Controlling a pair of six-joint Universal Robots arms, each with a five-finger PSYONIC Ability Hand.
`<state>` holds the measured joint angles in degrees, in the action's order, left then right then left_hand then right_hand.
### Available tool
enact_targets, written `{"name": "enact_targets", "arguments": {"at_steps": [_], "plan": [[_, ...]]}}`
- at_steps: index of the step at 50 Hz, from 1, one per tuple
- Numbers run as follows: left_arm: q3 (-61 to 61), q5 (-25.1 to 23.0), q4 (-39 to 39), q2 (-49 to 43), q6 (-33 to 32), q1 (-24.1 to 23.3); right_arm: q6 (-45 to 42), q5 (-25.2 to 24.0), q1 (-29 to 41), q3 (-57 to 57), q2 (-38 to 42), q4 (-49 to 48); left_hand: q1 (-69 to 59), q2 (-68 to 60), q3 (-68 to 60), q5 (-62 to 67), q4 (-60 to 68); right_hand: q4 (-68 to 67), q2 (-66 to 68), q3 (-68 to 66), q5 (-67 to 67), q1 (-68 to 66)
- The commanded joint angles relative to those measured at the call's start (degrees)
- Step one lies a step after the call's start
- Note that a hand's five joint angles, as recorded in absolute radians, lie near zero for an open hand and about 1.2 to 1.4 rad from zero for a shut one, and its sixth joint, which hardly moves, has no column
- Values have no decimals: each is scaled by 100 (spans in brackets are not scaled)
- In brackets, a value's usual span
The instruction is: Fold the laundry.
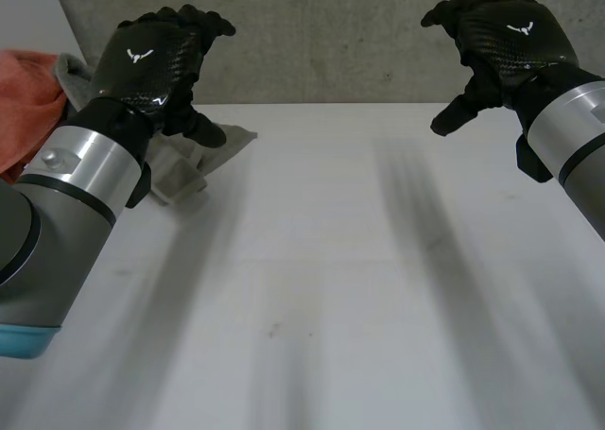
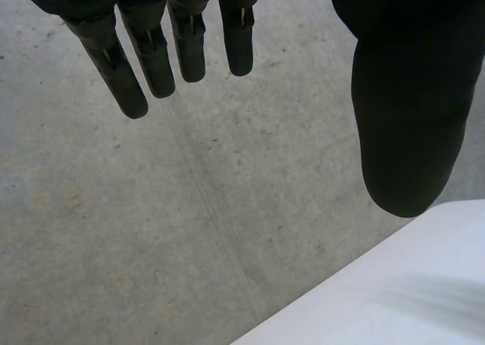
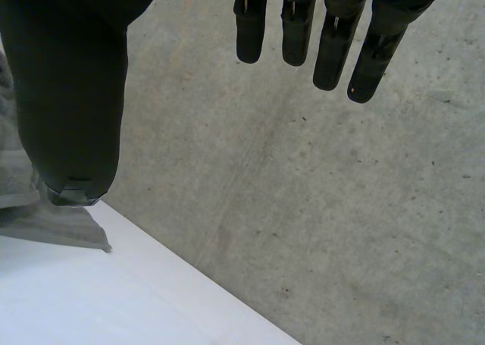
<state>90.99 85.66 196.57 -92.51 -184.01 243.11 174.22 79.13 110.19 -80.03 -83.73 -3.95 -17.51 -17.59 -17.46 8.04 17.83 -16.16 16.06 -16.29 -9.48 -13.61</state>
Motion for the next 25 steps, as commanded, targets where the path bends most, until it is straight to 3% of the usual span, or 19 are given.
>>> {"name": "enact_targets", "arguments": {"at_steps": [1, 15, 19, 25], "plan": [[59, -5, 13, -13, -91, 149, -11, -12, 11, -57, 6, 0, 751, 759, 746, -804, -783, 616, -606, 629, 948, 361], [15, -75, 39, -83, -187, 228, -11, -21, 11, -57, 6, 0, 751, 759, 746, -804, -783, 616, -606, 629, 948, 361], [-143, -84, 57, -565, -679, 395, -20, -29, 20, -57, 50, 0, 730, 737, 724, -782, -762, 616, -606, 629, 948, 361], [-564, -84, 232, -1576, -2225, 843, -20, -47, 20, -57, 58, -9, 751, 759, 746, -804, -783, 616, -606, 629, 948, 361]]}}
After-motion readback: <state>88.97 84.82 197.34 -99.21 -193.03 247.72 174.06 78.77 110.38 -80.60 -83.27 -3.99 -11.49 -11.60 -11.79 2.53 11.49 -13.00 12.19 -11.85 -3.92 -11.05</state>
